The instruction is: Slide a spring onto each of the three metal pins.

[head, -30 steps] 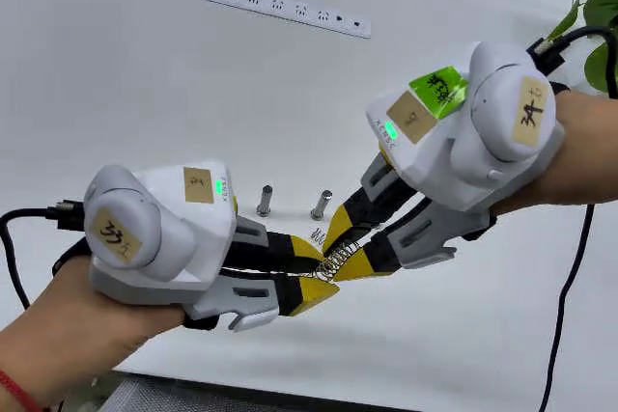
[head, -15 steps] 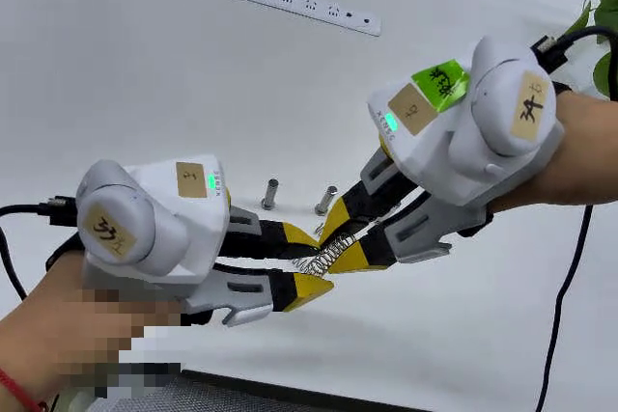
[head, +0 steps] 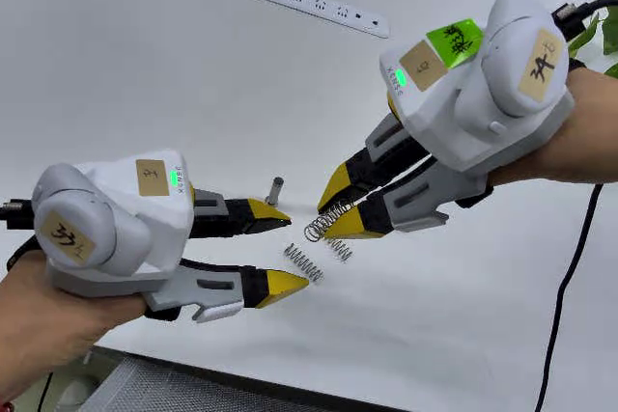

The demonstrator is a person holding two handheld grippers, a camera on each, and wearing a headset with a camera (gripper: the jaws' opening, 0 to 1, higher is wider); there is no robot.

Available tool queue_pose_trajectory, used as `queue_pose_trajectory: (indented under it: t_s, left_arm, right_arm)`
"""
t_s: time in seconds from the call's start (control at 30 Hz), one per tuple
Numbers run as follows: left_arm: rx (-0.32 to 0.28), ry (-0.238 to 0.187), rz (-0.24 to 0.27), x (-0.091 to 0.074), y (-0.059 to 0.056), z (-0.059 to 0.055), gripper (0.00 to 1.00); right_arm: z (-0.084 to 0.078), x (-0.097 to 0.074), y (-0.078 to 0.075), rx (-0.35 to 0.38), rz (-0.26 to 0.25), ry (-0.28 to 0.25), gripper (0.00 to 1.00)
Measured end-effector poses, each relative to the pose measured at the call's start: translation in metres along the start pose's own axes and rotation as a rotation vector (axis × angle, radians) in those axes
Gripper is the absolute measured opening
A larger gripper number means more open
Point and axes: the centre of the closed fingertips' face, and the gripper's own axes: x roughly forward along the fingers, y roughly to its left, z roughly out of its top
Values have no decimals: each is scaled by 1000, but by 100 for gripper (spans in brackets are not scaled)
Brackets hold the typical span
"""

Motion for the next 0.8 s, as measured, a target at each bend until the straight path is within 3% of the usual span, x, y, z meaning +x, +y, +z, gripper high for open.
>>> queue_pose_trajectory:
  t_s: [0.13,0.43,0.8]
  left_arm:
    - [17,2,24,-6,7,-6,49]
    - [32,15,63,-15,19,-17,60]
    - [11,-14,93,-19,28,-18,71]
  right_arm:
    - [0,1,-14,1,-32,18,12]
    - [-1,9,-42,16,-76,55,12]
    - [-18,28,-79,45,-142,129,12]
